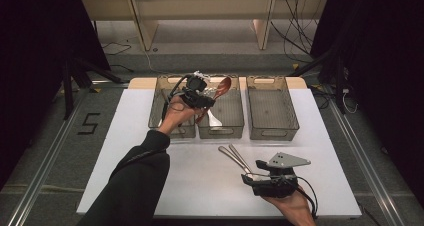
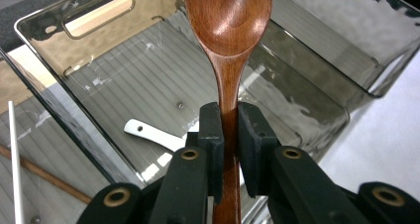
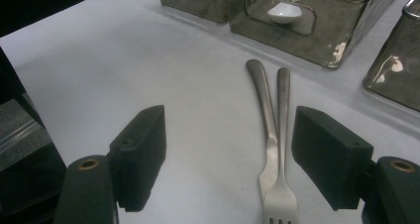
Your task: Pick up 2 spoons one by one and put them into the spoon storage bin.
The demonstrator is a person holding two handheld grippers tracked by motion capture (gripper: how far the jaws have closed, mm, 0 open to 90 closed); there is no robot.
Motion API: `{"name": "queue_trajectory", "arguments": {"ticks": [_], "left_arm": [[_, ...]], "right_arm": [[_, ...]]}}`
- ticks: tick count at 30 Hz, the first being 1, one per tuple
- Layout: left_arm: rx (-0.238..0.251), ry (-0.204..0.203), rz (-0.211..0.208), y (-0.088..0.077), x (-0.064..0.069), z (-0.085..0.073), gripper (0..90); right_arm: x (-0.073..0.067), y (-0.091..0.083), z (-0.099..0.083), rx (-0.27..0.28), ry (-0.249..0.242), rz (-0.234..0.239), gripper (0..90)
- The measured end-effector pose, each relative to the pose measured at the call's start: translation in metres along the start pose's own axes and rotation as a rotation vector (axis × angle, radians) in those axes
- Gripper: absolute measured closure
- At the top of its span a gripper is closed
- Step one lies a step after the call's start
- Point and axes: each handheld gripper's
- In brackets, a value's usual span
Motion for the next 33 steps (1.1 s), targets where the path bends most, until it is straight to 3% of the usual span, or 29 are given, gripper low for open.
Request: {"name": "queue_trajectory", "arguments": {"ticks": [21, 27, 33], "left_arm": [[0.01, -0.032, 0.004, 0.026, -0.001, -0.004, 80.5], [0.007, -0.03, 0.007, 0.029, 0.0, -0.006, 80.2], [0.01, -0.056, 0.005, 0.031, -0.003, -0.009, 79.8]], "right_arm": [[0.0, 0.001, -0.001, 0.001, -0.001, 0.003, 30.4], [0.0, 0.001, -0.001, -0.001, 0.0, 0.003, 30.4], [0.0, 0.001, -0.001, -0.001, -0.001, 0.003, 30.4]]}}
Point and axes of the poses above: each handheld gripper's, and its own axes: y roughly forward along the jaws, z roughly out of its top, x roughly to its right, and after that the axes turned 5 degrees about -z, right-handed
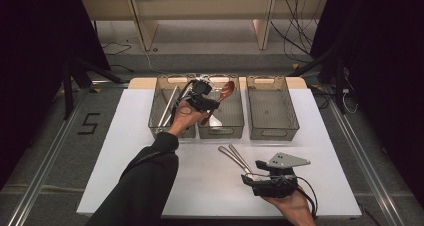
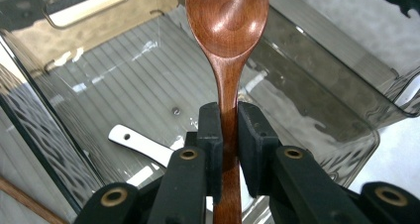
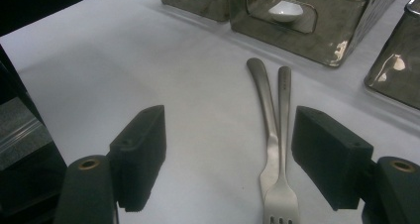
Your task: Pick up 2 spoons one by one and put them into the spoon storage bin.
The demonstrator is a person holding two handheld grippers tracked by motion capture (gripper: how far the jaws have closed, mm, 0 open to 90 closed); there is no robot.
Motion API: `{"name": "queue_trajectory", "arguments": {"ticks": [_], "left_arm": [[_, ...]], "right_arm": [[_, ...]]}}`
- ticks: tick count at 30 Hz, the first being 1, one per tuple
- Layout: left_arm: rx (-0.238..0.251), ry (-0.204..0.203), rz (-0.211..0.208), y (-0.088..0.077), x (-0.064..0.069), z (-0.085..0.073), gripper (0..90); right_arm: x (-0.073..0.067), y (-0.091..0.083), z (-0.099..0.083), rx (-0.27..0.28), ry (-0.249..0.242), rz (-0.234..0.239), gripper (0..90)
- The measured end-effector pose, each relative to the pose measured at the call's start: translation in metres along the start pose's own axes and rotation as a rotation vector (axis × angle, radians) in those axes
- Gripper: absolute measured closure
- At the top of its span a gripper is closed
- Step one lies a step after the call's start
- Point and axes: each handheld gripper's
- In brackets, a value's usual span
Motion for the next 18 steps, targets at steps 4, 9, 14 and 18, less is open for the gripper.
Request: {"name": "queue_trajectory", "arguments": {"ticks": [4, 9, 14, 18], "left_arm": [[-0.003, -0.011, -0.001, 0.002, -0.001, -0.002, 79.4], [-0.017, -0.048, 0.0, 0.002, -0.003, -0.002, 57.7], [-0.027, -0.06, -0.008, -0.006, -0.003, -0.001, 40.9], [-0.021, -0.058, -0.021, -0.017, -0.001, -0.002, 36.1]], "right_arm": [[0.0, 0.0, 0.0, 0.001, -0.001, 0.001, 30.4], [0.0, 0.0, 0.0, 0.001, 0.002, 0.0, 30.4], [0.0, -0.001, 0.0, 0.002, 0.001, -0.001, 30.4], [0.0, -0.001, 0.0, 0.005, 0.003, -0.004, 30.4]]}}
Point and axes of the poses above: each handheld gripper's, and its own axes: y roughly forward along the jaws, z roughly out of its top, x roughly to its right, and after that the axes turned 5 degrees about -z, right-handed
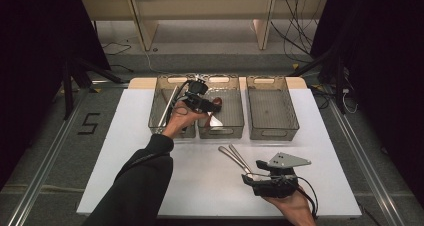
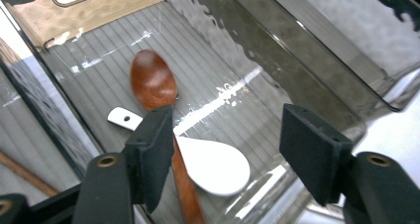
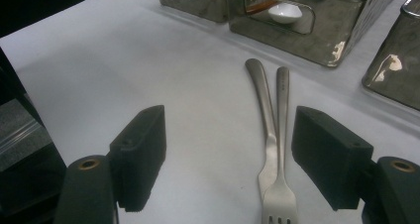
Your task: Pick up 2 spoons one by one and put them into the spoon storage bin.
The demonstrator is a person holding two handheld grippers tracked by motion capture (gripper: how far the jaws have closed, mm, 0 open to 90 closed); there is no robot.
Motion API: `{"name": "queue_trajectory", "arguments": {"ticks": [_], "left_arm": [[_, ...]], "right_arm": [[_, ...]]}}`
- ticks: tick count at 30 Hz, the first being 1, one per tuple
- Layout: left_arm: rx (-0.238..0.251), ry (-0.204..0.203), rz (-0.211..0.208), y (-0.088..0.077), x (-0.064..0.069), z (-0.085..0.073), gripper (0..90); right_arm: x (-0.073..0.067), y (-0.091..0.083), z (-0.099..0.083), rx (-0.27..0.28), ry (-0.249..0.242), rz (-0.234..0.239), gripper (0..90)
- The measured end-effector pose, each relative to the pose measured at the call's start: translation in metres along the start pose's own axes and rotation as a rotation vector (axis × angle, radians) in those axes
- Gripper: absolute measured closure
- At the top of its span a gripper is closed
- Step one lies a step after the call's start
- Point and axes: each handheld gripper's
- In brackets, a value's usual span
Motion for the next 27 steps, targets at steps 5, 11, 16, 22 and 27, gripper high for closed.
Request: {"name": "queue_trajectory", "arguments": {"ticks": [5, 11, 16, 22, 27], "left_arm": [[0.017, 0.013, -0.031, -0.018, 0.006, -0.006, 32.0], [0.041, 0.017, -0.056, -0.041, 0.01, -0.021, 28.3], [0.063, 0.007, -0.073, -0.055, 0.012, -0.043, 25.1], [0.094, 0.004, -0.083, -0.07, 0.013, -0.069, 23.6], [0.126, 0.005, -0.079, -0.083, 0.013, -0.089, 22.8]], "right_arm": [[0.0, 0.0, 0.0, -0.002, 0.001, -0.004, 30.4], [0.0, 0.0, 0.001, -0.003, 0.0, -0.007, 30.4], [0.001, 0.0, 0.001, -0.011, 0.003, -0.01, 30.4], [0.002, -0.001, 0.002, -0.013, 0.004, -0.019, 30.4], [0.005, -0.001, 0.002, -0.021, 0.009, -0.03, 30.7]]}}
Point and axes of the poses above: each handheld gripper's, and its own axes: y roughly forward along the jaws, z roughly out of its top, x roughly to its right, and after that the axes turned 5 degrees about -z, right-handed
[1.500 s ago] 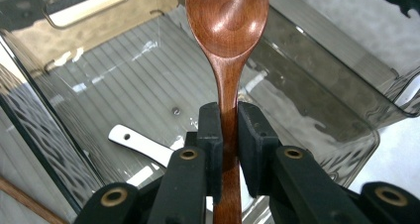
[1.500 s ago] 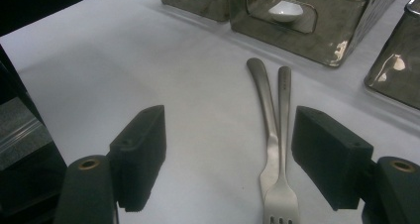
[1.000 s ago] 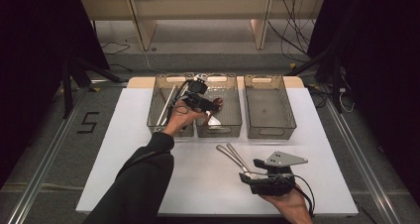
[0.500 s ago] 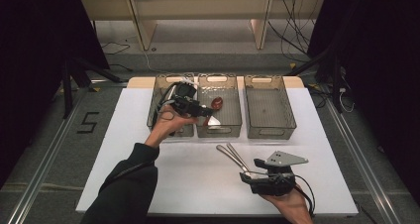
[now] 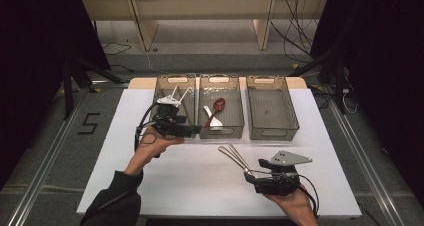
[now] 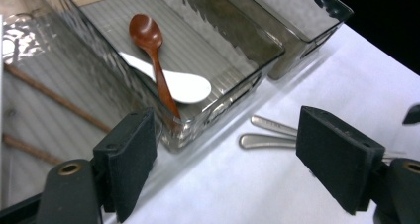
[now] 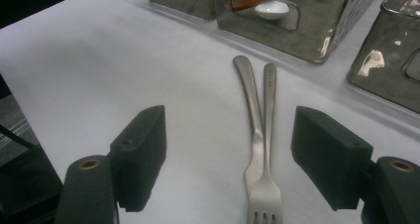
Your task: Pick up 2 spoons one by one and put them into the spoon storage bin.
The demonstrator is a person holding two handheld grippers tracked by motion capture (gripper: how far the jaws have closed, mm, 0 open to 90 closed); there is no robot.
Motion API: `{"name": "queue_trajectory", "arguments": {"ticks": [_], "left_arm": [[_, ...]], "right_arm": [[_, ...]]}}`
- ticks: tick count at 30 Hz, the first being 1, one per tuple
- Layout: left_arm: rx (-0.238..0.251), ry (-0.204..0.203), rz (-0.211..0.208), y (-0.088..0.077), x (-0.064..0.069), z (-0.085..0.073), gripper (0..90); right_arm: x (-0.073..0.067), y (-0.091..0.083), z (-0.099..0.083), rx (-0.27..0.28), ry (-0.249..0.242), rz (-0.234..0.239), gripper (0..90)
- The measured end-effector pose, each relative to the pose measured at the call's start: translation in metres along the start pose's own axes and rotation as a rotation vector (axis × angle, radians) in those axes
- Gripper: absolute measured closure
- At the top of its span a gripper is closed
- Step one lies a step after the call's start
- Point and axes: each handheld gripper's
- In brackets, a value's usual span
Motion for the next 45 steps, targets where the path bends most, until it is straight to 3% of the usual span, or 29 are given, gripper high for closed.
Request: {"name": "queue_trajectory", "arguments": {"ticks": [8, 15, 28, 39, 45], "left_arm": [[0.011, -0.002, 0.01, -0.013, -0.001, -0.028, 22.0], [0.039, 0.023, 0.012, -0.02, 0.003, -0.051, 20.5], [0.095, 0.042, -0.003, -0.035, 0.013, -0.089, 19.3], [0.126, 0.051, 0.012, -0.039, 0.019, -0.102, 18.7], [0.145, 0.042, 0.027, -0.044, 0.017, -0.111, 18.7]], "right_arm": [[0.005, 0.003, 0.004, -0.022, -0.002, -0.027, 31.3], [0.01, 0.009, 0.007, -0.058, -0.001, -0.049, 34.9], [0.016, 0.027, 0.011, -0.127, -0.033, -0.04, 60.8], [0.013, 0.04, 0.011, -0.19, -0.088, -0.02, 79.1], [0.012, 0.044, 0.011, -0.207, -0.106, -0.021, 87.5]]}}
Point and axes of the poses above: each handheld gripper's, and its own axes: y roughly forward along the jaws, z roughly out of its top, x roughly to its right, and after that the axes turned 5 degrees about -z, right-handed
